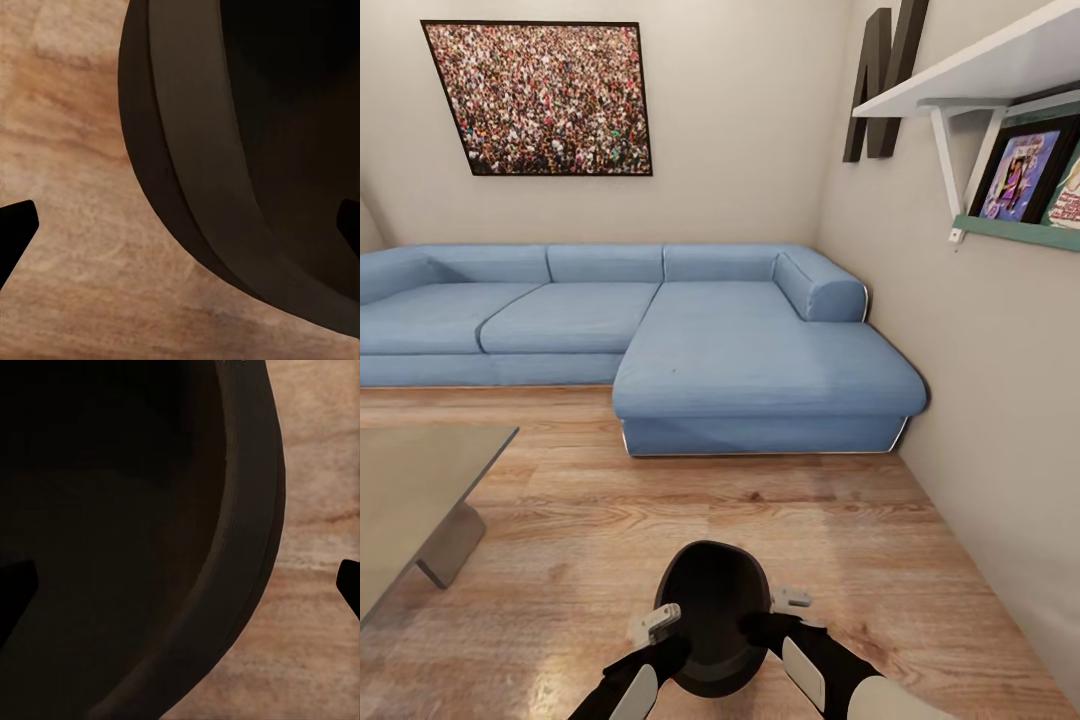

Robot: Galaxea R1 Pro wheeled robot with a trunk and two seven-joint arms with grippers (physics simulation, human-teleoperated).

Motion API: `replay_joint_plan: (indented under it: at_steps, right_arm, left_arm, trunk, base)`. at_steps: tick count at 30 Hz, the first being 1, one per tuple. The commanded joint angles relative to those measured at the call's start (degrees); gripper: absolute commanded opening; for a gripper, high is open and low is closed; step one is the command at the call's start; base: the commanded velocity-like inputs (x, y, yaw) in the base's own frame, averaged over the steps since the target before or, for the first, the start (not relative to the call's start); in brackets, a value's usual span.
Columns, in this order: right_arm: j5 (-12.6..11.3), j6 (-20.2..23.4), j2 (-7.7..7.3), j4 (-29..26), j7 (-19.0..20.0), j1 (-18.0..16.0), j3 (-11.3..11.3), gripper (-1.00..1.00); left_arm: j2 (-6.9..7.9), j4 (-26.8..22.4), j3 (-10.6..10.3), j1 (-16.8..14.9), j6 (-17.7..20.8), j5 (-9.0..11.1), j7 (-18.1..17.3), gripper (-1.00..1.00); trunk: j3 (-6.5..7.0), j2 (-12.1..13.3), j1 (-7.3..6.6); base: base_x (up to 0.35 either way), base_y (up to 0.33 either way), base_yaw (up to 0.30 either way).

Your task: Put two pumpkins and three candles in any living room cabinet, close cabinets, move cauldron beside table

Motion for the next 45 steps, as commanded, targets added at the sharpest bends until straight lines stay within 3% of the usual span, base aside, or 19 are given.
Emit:
replay_joint_plan:
  at_steps: [1,10,13,45]
  right_arm:
    - [-0.40,0.23,-0.03,-0.11,-0.28,-0.03,0.42,1.00]
    - [-0.39,0.23,-0.04,-0.14,-0.27,0.03,0.39,1.00]
    - [-0.35,0.23,-0.07,-0.14,-0.28,0.04,0.37,1.00]
    - [-0.32,0.23,-0.03,-0.31,-0.27,0.03,0.45,1.00]
  left_arm:
    - [0.04,-0.09,-0.23,-0.02,0.12,0.47,0.48,1.00]
    - [0.04,-0.02,-0.31,-0.02,0.12,0.47,0.43,1.00]
    - [0.04,-0.02,-0.31,-0.02,0.14,0.47,0.44,1.00]
    - [-0.82,0.12,-0.71,-0.85,-0.61,0.85,0.31,1.00]
  trunk:
    - [-0.05,-0.02,-0.01]
    - [-0.05,-0.02,-0.01]
    - [-0.72,-0.06,0.07]
    - [-0.72,-0.06,0.07]
  base:
    - [0.000,0.000,0.000]
    - [0.000,0.000,0.000]
    - [0.000,0.000,0.000]
    - [0.000,0.000,0.000]
